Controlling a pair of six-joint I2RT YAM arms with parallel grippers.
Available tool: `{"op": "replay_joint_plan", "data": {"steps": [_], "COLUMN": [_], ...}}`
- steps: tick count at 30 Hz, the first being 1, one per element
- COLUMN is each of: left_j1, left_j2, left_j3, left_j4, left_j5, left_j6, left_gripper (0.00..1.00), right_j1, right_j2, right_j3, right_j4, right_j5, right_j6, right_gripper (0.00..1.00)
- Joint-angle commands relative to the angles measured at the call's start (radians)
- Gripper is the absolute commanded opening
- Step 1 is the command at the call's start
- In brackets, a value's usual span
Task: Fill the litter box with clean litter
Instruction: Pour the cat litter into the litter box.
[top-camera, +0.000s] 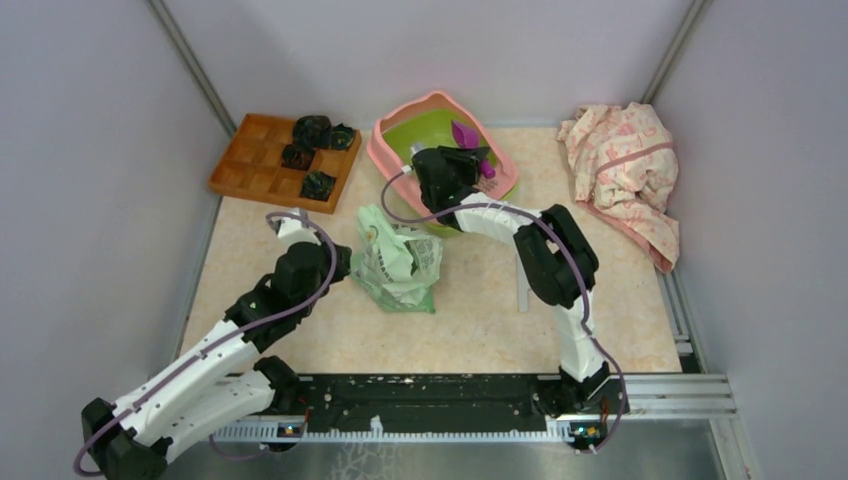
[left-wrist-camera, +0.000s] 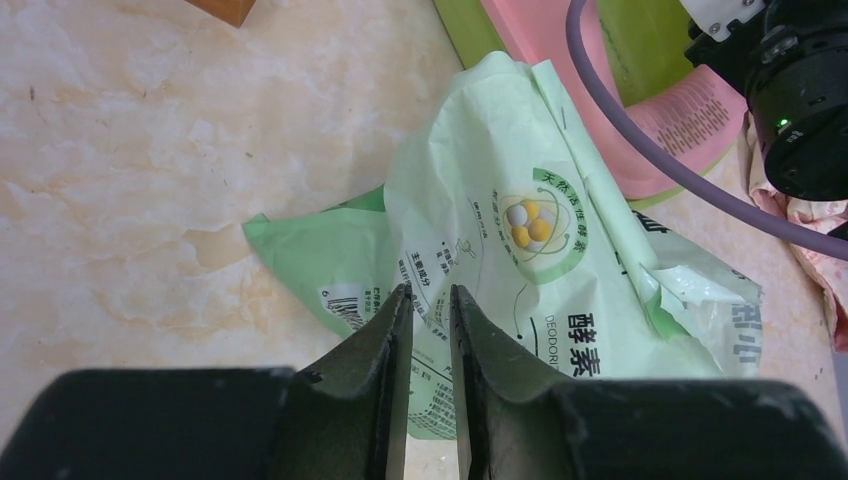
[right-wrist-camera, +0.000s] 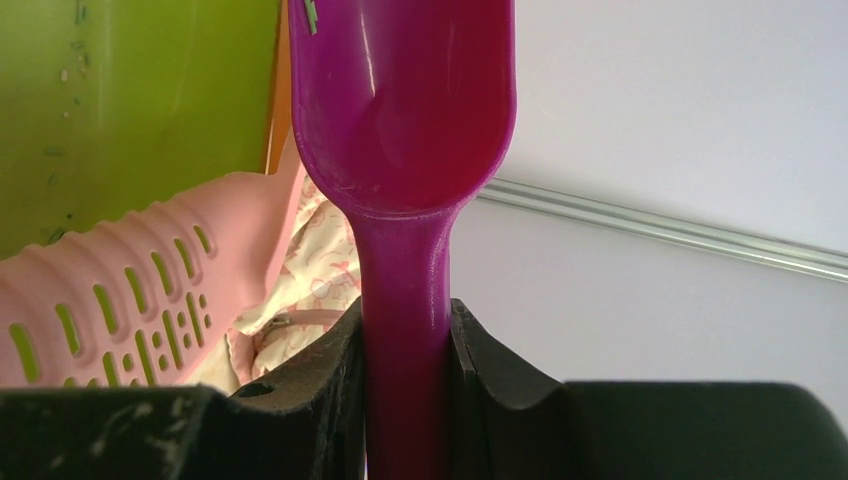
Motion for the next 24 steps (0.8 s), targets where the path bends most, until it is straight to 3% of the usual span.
{"op": "replay_joint_plan", "data": {"steps": [1, 4, 6, 12, 16, 20, 24], "left_j1": [-0.006, -0.005, -0.005, -0.005, -0.005, -0.005, -0.006], "left_j2": [0.021, 0.034, 0.039, 0.055, 0.073, 0.106, 0.139], "left_j3": [0.011, 0.02, 0.026, 0.044, 0.061, 0.083, 0.101], "left_j4": [-0.01, -0.014, -0.016, -0.043, -0.048, -0.049, -0.051], "left_j5": [-0.012, -0.016, -0.019, -0.053, -0.068, -0.065, -0.067], "left_j6": [-0.004, -0.004, -0.005, 0.003, 0.007, 0.006, 0.007], "left_gripper": [0.26, 0.26, 0.26, 0.27, 0.27, 0.27, 0.27], "right_j1": [-0.005, -0.013, -0.026, -0.043, -0.06, -0.118, -0.148], "right_j2": [-0.067, -0.089, -0.085, -0.213, -0.301, -0.374, -0.441], "right_j3": [-0.011, -0.016, 0.044, 0.146, 0.153, 0.172, 0.094], "right_j4": [0.008, -0.069, -0.261, -0.578, -0.7, -0.858, -0.868], "right_j5": [-0.007, -0.047, -0.071, -0.249, -0.37, -0.633, -0.782], "right_j6": [0.032, 0.114, 0.272, 0.633, 0.743, 0.893, 0.937], "right_gripper": [0.0, 0.0, 0.0, 0.0, 0.0, 0.0, 0.0]}}
